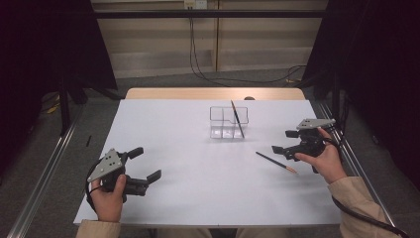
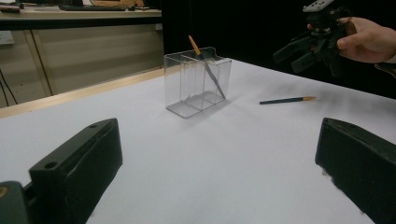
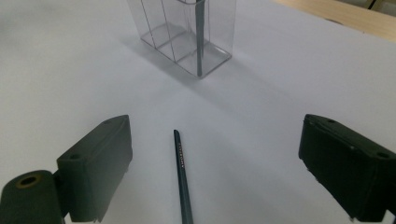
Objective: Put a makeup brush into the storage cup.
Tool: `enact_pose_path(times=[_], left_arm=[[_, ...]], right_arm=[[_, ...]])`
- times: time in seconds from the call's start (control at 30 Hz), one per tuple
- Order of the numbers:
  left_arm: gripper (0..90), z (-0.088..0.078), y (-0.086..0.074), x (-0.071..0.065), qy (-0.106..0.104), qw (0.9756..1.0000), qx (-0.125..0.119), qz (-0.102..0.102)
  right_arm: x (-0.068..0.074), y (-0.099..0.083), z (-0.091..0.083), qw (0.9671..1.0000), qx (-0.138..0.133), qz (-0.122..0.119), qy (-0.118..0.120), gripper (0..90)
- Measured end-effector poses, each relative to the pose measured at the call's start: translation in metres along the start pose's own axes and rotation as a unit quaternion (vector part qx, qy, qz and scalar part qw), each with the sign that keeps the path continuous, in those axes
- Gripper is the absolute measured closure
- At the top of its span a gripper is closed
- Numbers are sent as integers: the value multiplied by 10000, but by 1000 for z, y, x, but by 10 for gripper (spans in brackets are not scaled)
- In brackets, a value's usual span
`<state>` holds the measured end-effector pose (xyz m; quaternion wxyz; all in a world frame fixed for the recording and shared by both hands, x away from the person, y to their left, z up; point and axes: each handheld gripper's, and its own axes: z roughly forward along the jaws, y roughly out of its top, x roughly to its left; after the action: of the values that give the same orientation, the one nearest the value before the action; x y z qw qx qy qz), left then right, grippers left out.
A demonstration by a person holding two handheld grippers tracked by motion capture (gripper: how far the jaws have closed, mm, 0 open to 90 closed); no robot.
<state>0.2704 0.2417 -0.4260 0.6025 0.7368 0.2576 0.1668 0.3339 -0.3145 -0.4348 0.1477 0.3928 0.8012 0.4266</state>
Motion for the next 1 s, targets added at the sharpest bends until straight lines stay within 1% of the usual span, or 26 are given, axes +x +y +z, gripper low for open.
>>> enact_pose_path(times=[0.07, 0.13, 0.27, 0.47, 0.6, 0.63, 0.83, 0.9, 1.0], left_arm=[[5, 0, 0, 0, -2, 10000, 3, 9], [5, 1, 0, 0, -5, 10000, 3, 5], [5, 1, 0, 0, -25, 10000, 5, 5], [6, 3, -1, -1, -35, 10000, 14, -14], [6, 3, -1, -1, -30, 10000, 18, -10], [6, 3, -1, 0, -31, 10000, 16, -14], [6, 3, -1, 0, -26, 10000, 12, -7], [5, 3, -1, 0, -27, 10000, 9, -10], [5, 3, 0, 0, -25, 10000, 9, -8]], right_arm=[[0, 0, 1, 9999, 105, 19, 41, 97], [0, 0, 2, 9996, 261, -15, 61, 97], [0, 0, 5, 9989, 464, -81, 83, 96], [0, 0, 6, 9974, 706, -119, 78, 97], [0, 1, 7, 9952, 954, -200, 79, 117], [0, 1, 7, 9949, 983, -238, 54, 117], [-1, 1, 8, 9930, 1156, -230, 89, 126], [-1, 1, 9, 9915, 1260, -297, 136, 137], [-1, 1, 10, 9893, 1403, -372, 136, 136]])
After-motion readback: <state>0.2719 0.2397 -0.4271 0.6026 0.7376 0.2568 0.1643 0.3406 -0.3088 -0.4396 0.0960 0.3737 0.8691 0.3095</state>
